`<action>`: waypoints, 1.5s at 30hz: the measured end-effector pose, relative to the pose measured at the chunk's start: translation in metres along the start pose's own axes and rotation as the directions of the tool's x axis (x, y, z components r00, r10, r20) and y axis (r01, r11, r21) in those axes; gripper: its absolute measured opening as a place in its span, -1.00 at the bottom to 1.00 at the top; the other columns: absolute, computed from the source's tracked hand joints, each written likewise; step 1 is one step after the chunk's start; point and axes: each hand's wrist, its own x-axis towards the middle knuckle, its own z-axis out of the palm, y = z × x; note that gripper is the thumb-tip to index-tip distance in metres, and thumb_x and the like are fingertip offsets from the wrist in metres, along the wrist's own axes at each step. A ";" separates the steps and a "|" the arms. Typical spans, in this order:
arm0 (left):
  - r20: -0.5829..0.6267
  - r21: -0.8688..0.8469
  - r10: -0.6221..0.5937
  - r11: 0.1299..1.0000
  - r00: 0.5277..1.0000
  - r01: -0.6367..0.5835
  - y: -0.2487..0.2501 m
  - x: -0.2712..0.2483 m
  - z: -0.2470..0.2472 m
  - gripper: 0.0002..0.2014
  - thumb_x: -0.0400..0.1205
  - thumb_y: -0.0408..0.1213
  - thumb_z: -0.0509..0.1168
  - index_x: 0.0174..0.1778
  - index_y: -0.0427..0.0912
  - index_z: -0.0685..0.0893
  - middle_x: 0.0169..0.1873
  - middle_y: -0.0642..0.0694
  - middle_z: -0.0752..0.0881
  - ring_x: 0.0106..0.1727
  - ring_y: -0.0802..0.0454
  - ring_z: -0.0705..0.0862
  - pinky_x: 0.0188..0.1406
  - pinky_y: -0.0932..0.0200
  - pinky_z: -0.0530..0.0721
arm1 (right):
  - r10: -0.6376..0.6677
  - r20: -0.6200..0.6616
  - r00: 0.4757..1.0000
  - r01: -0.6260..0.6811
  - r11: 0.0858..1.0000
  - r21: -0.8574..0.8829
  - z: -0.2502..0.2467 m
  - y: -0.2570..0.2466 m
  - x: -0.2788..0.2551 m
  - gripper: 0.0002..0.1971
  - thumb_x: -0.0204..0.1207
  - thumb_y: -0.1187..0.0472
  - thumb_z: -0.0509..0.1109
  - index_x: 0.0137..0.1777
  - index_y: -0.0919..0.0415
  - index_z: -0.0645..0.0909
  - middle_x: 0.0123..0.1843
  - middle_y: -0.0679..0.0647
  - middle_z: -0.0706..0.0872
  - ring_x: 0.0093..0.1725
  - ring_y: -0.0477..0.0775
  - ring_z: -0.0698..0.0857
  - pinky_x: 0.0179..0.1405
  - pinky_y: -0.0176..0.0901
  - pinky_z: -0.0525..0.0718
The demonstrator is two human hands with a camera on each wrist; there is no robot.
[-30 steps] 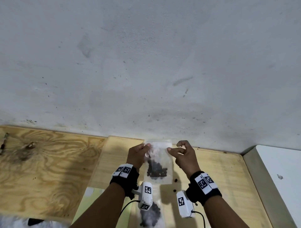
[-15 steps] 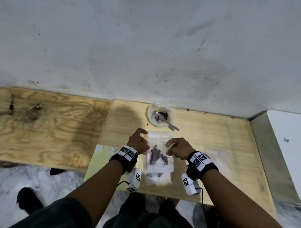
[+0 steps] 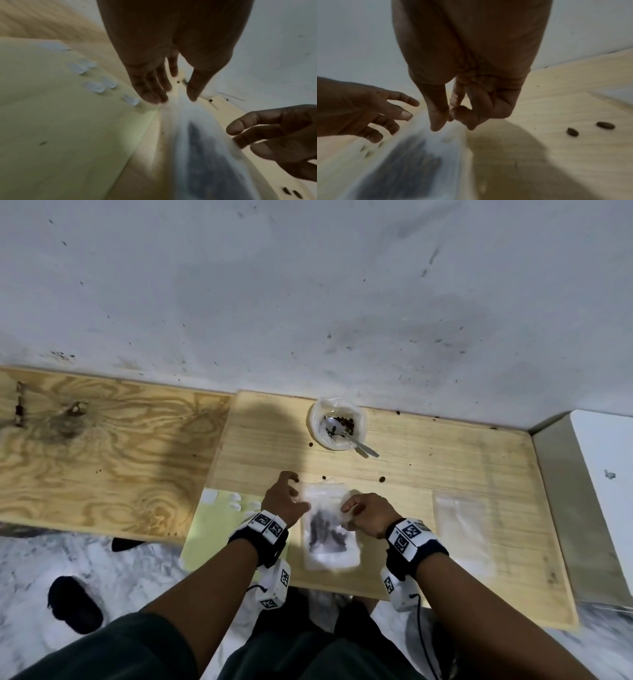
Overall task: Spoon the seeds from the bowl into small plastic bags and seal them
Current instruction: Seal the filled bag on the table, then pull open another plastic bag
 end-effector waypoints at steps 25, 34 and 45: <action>0.353 -0.094 -0.236 0.954 0.905 0.285 0.153 -0.031 0.258 -0.45 0.53 -0.10 0.46 0.43 -0.19 0.56 0.33 -0.19 0.63 0.34 -0.23 0.59 0.27 -0.15 0.68 | 0.460 -0.425 0.780 -0.312 0.874 0.372 -0.091 0.224 -0.064 -0.56 0.47 -0.09 0.48 0.27 0.10 0.62 0.21 0.10 0.74 0.15 0.16 0.69 -0.01 -0.16 0.56; 0.322 -0.091 -0.216 0.962 0.922 0.257 0.153 -0.025 0.255 -0.65 0.54 -0.16 0.46 0.24 -0.12 0.69 0.16 -0.18 0.73 0.11 -0.22 0.73 -0.02 0.00 0.76 | 0.483 -0.453 0.750 -0.242 0.836 0.492 -0.096 0.230 -0.062 -0.81 0.40 0.05 0.57 -0.22 0.02 0.59 -0.13 0.00 0.73 -0.05 0.15 0.71 -0.10 -0.18 0.56; 0.271 -0.175 -0.038 0.981 0.962 0.088 0.148 -0.023 0.244 -0.92 0.54 -0.30 0.40 -0.11 -0.03 0.73 -0.01 -0.11 0.80 -0.06 -0.13 0.74 -0.08 0.09 0.67 | 0.375 -0.432 0.820 -0.055 0.803 0.593 -0.115 0.225 -0.065 -0.54 0.40 0.41 0.57 -0.65 -0.01 0.60 -0.42 -0.16 0.63 -0.24 -0.03 0.58 -0.16 -0.25 0.55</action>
